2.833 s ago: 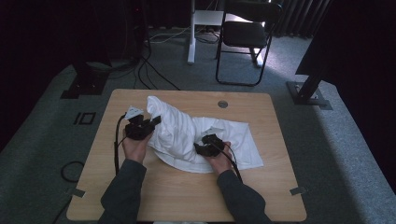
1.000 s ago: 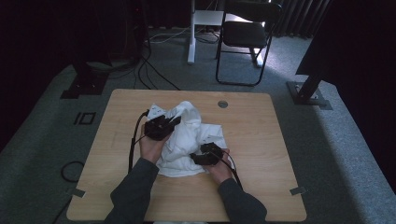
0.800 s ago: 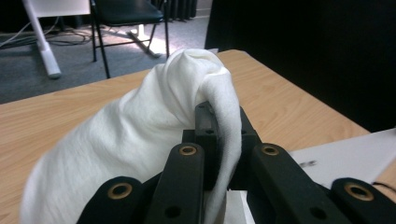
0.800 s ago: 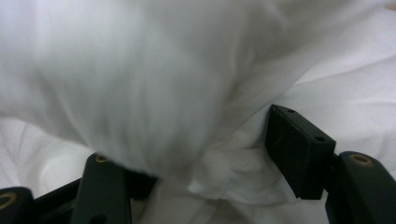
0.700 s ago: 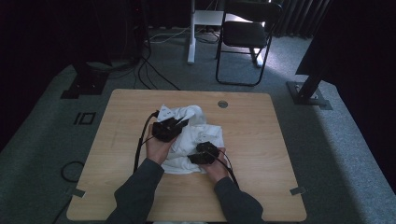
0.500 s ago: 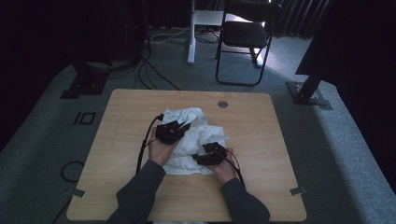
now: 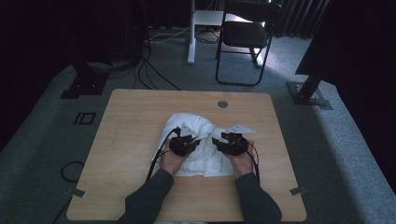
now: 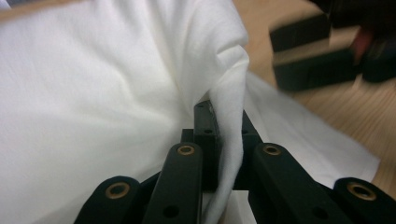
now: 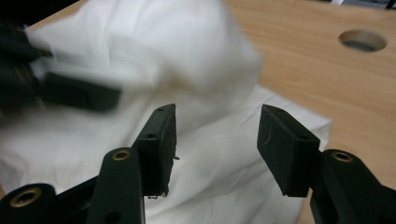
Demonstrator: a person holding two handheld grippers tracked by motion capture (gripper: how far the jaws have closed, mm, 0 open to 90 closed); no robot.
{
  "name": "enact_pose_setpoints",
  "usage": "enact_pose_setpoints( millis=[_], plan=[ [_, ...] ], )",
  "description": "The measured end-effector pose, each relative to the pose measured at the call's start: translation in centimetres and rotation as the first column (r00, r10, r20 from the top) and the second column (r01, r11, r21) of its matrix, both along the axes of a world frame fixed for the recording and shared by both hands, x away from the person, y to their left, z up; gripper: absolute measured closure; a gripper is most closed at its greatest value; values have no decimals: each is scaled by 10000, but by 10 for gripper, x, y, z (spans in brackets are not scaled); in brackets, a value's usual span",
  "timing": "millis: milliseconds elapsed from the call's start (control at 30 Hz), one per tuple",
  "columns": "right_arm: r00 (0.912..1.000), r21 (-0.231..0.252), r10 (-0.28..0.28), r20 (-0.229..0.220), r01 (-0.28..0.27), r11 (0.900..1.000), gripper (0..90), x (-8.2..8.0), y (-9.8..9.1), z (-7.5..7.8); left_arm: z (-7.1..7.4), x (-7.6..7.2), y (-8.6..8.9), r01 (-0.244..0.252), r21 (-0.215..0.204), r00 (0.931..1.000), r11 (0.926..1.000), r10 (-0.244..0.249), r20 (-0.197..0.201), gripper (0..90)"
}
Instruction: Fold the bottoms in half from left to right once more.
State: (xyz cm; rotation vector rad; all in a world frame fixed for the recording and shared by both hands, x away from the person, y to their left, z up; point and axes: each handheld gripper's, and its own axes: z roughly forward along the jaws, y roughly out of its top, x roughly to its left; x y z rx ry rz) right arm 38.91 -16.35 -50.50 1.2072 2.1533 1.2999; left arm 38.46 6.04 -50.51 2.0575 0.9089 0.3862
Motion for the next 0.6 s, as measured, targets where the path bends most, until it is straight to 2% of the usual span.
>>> enact_pose_setpoints(
  millis=[67,133,233,333,400,467,600],
  plan=[
    [10000,-133,-20,69,21,9999,463,3,1,3,-7,1,-1,51,71,9999,10000,-50,-100,854],
    [10000,-203,42,-4,-42,9998,463,6,2,4,-9,1,1,-21,-83,9999,10000,20,-152,851],
    [9991,-157,242,-355,-247,9996,479,5,6,-1,-5,0,7,21,-282,9999,9996,-24,-109,826],
    [9955,-69,743,-583,-748,9972,473,-1,12,-9,-1,-1,11,143,-433,9998,9990,-148,-114,757],
    [9945,-134,852,-609,-862,9962,471,-3,16,-13,1,-4,12,267,-484,9996,9985,-271,-87,695],
    [9947,-46,818,-628,-823,9966,460,-3,17,-14,4,-10,12,372,-431,9992,9984,-366,133,632],
    [9969,334,675,-408,-662,9972,459,-3,14,-6,13,-22,13,651,-599,9969,9961,-622,487,608]
  ],
)
